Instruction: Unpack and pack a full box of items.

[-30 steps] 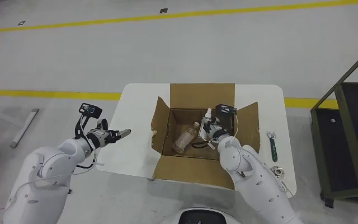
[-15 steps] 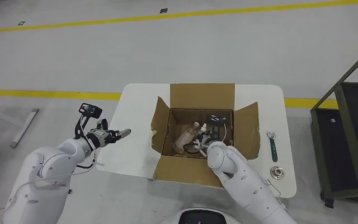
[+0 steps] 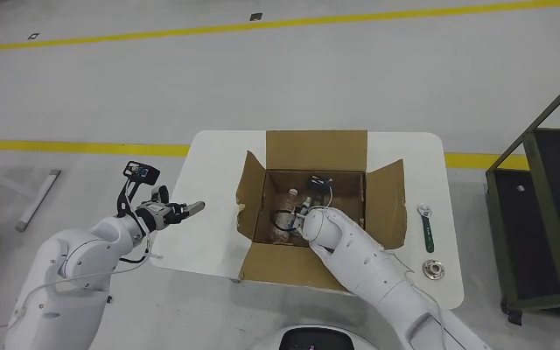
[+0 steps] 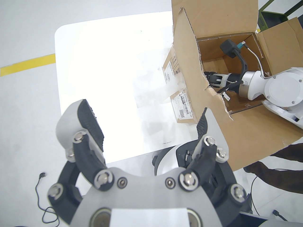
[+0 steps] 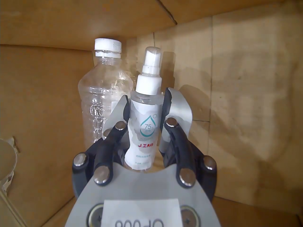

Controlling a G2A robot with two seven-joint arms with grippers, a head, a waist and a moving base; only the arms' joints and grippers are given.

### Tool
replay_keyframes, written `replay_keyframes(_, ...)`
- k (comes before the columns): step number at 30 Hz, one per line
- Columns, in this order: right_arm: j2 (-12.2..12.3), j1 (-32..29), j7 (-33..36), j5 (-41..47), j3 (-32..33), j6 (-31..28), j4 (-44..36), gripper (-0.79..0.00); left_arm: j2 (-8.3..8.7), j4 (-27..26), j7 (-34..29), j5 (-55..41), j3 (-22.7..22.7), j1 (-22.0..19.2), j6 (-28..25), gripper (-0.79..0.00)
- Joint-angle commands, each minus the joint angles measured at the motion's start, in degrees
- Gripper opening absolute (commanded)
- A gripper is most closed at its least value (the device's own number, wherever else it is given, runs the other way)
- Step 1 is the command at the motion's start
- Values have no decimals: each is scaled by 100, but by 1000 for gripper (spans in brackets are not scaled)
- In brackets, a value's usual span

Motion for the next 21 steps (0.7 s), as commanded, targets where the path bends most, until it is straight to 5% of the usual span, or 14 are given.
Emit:
replay_keyframes(1,-81,112,-47,-8,-84,-114,196,-782,0,0,0,0,0,0,0,0)
replay_keyframes(2,-124,159,-90,-73,-153,-133,274,-742,0,0,0,0,0,0,0,0)
replay_keyframes(5,-237,284,-44,-126,-283,-393,490,-409,0,0,0,0,0,0,0,0)
replay_keyframes(7,-282,317,-78,-168,-324,-462,570,-12,0,0,0,0,0,0,0,0)
replay_keyframes(15,-334,351,-108,-572,-398,-895,592,0,0,0,0,0,0,0,0,0)
replay_keyframes(21,-14,-101,-748,-987,179,-1324,-344,0,0,-25,119,55,25,46,-51,0)
